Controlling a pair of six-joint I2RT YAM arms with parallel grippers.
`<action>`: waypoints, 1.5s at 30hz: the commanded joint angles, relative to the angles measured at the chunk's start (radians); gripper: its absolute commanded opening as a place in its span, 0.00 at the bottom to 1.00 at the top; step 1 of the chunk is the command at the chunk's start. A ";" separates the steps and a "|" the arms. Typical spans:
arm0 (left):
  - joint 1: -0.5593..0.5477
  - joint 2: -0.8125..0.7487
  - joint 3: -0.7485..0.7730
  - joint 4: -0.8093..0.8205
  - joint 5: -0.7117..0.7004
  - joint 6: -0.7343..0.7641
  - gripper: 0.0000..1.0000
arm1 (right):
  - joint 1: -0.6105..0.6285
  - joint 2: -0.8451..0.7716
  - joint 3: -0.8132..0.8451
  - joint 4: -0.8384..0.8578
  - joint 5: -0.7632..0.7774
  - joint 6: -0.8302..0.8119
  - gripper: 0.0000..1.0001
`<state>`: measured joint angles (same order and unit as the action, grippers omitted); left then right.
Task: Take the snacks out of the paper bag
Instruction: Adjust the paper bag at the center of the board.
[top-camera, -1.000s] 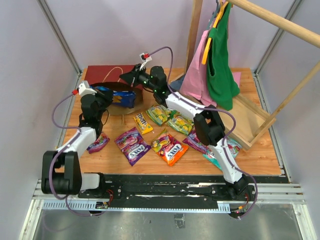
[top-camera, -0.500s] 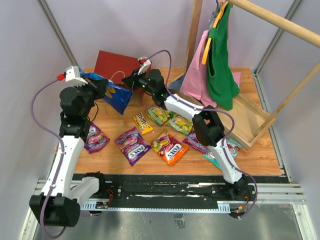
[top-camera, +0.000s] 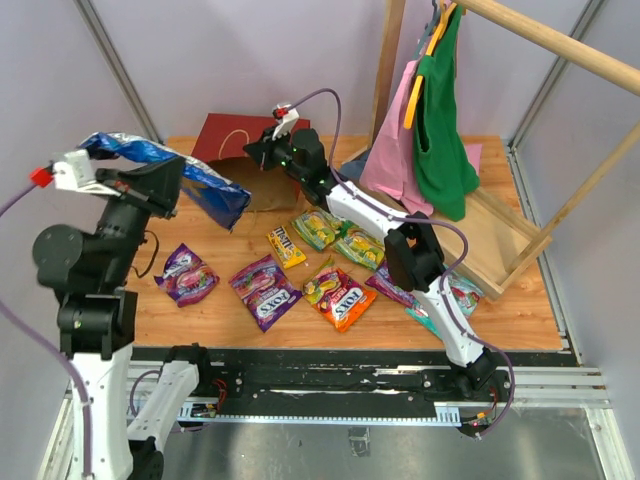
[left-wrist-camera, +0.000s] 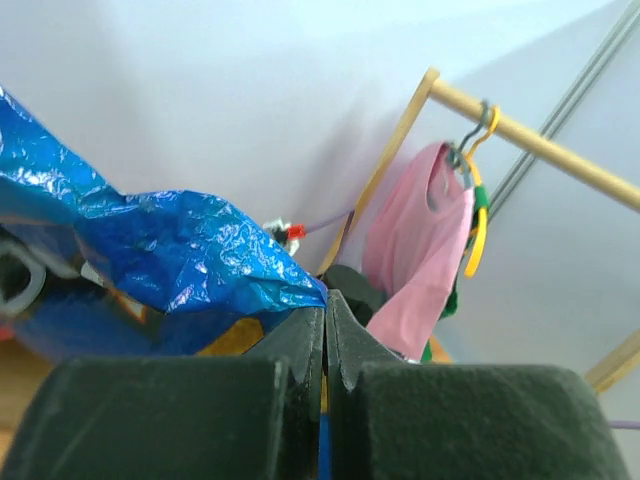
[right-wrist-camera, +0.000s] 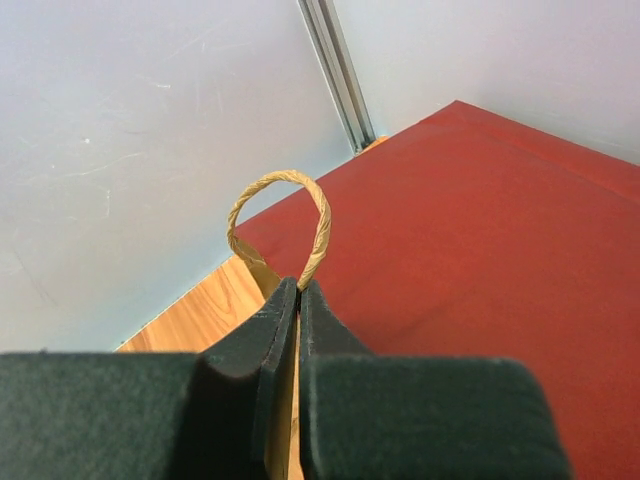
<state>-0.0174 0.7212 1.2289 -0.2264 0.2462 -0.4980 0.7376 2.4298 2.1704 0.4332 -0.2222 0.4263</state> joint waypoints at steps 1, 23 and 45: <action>-0.004 -0.024 0.111 -0.049 -0.078 0.026 0.01 | -0.002 -0.015 0.047 -0.019 0.032 -0.087 0.01; -0.004 -0.046 0.211 -0.207 -0.555 0.076 0.00 | 0.112 -0.213 0.149 -0.110 0.200 -0.368 0.01; -0.004 -0.031 0.216 -0.240 -0.600 0.107 0.01 | -0.053 0.065 0.273 -0.116 0.324 -0.241 0.01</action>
<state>-0.0174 0.6899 1.4212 -0.5278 -0.3290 -0.4034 0.6933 2.5385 2.4142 0.2794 0.0788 0.1825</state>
